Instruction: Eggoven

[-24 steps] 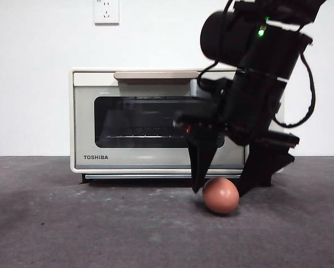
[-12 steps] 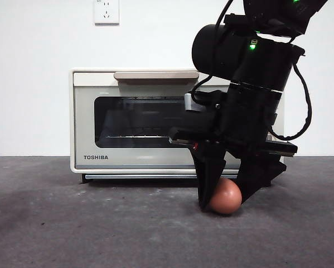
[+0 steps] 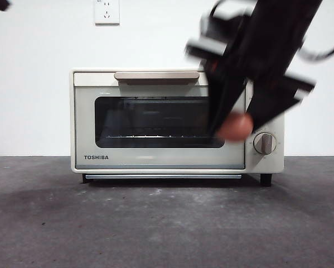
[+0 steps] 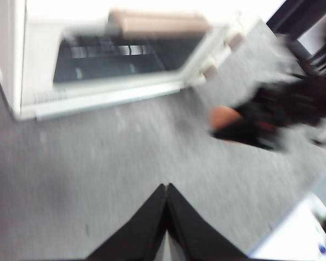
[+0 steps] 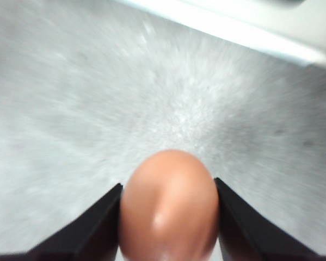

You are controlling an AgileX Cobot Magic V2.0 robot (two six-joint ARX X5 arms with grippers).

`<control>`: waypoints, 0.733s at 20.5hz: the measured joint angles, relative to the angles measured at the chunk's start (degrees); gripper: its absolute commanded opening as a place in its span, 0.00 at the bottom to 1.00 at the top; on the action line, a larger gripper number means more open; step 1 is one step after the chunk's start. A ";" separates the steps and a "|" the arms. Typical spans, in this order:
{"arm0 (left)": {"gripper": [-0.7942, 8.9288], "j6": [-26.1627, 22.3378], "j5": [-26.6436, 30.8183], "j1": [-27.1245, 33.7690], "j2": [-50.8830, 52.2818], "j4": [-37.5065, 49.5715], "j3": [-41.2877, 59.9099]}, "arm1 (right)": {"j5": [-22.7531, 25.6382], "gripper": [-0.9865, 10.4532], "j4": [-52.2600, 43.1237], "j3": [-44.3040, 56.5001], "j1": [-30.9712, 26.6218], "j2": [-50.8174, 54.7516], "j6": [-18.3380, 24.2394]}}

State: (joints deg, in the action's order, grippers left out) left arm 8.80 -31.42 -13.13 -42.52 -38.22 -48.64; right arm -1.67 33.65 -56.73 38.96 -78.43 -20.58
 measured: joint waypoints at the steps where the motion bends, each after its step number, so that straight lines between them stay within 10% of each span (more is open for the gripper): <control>1: 0.09 0.44 1.70 -1.60 -2.03 2.38 -0.90 | 0.09 0.09 1.16 0.00 0.07 3.28 0.39; 15: 0.09 2.12 14.73 -13.92 -30.75 24.24 -14.23 | 5.68 0.09 15.96 -0.02 0.42 32.22 2.75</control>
State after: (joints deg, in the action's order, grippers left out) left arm 10.92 -16.69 -27.05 -73.28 -13.98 -62.87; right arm 4.01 49.60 -56.75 39.38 -46.22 -17.82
